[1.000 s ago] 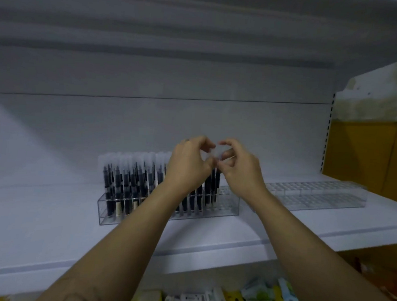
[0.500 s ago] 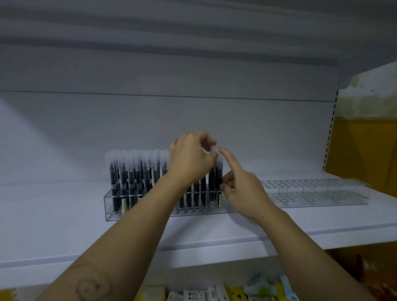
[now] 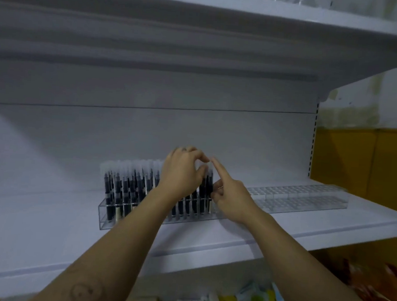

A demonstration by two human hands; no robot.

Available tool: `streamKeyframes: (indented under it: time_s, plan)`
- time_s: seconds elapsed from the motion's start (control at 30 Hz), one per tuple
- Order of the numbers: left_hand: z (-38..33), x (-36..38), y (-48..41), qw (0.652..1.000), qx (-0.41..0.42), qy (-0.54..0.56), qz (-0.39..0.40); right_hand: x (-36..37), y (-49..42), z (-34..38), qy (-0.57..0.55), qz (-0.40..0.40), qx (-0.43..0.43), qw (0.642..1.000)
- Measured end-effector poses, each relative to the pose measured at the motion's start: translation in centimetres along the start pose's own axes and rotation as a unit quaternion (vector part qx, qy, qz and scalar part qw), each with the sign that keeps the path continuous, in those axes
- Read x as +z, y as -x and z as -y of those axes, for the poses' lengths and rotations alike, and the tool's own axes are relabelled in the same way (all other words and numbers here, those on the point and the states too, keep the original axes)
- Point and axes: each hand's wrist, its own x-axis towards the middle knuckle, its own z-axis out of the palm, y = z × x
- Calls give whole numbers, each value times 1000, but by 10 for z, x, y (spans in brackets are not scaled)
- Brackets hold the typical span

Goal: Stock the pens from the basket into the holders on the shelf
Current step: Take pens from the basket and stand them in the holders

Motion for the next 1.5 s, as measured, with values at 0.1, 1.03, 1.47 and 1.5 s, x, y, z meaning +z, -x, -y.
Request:
streamKeyframes:
  time_s: [0.1,1.03,1.47,1.5]
  plan:
    - [0,-6,7,999,27,-44,1,4,7,0,-35,1,17,999]
    - [-61,63,278,984,49,13,172,50,244,-65,160,56,76,983]
    - [-58,157,412,920,-49,47,386,147,367,-182,68,217,269,936]
    - [-56,162,423,910,-64,50,406,154,375,-190,59,230,278,931]
